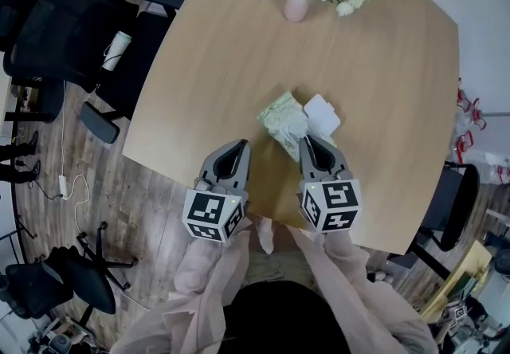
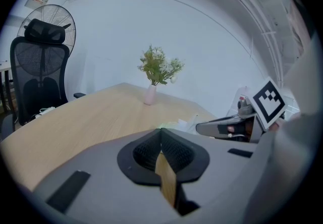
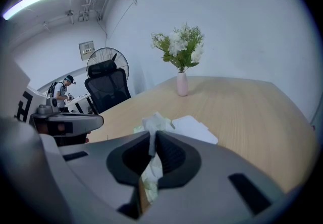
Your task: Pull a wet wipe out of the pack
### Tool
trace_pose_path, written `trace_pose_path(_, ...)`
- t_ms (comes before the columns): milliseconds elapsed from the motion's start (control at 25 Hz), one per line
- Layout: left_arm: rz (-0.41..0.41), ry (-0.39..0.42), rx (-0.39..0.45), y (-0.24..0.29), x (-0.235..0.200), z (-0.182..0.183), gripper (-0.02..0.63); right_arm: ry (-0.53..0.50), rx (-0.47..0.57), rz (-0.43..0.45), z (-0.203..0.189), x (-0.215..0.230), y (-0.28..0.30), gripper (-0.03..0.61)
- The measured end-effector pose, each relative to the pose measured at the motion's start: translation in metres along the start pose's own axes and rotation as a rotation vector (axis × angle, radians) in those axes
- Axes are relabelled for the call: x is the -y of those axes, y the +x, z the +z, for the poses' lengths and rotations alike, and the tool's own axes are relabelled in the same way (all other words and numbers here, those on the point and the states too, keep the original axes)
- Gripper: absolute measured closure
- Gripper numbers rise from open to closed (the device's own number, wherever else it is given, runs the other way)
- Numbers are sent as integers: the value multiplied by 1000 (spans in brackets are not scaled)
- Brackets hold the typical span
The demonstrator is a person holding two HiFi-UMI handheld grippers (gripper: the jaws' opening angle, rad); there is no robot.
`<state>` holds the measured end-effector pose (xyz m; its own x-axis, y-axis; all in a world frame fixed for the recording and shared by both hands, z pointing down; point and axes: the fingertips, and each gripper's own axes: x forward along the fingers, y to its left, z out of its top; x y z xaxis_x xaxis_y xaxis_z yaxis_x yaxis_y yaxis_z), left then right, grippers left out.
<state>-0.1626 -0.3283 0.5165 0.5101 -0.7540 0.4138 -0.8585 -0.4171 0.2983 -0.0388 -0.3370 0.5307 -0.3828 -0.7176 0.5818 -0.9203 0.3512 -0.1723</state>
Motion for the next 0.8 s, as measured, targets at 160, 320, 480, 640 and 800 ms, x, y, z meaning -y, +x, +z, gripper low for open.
trace_pose_path(160, 3, 5, 9, -3, 1, 2, 603, -3, 8, -2, 2, -1, -3, 561)
trace_pose_path(320, 4, 11, 17, -8, 3, 5, 603, -4, 13, -3, 3, -3, -6, 565)
trace_pose_path(480, 5, 16, 26, -13, 6, 7, 603, -9, 17, -7, 3, -5, -11, 565)
trace_pose_path(640, 7, 19, 34, -18, 8, 8, 603, -13, 24, -13, 4, -6, -16, 565)
trace_pose_path(800, 7, 23, 41, -21, 10, 9, 603, -16, 27, -11, 4, -8, -19, 566)
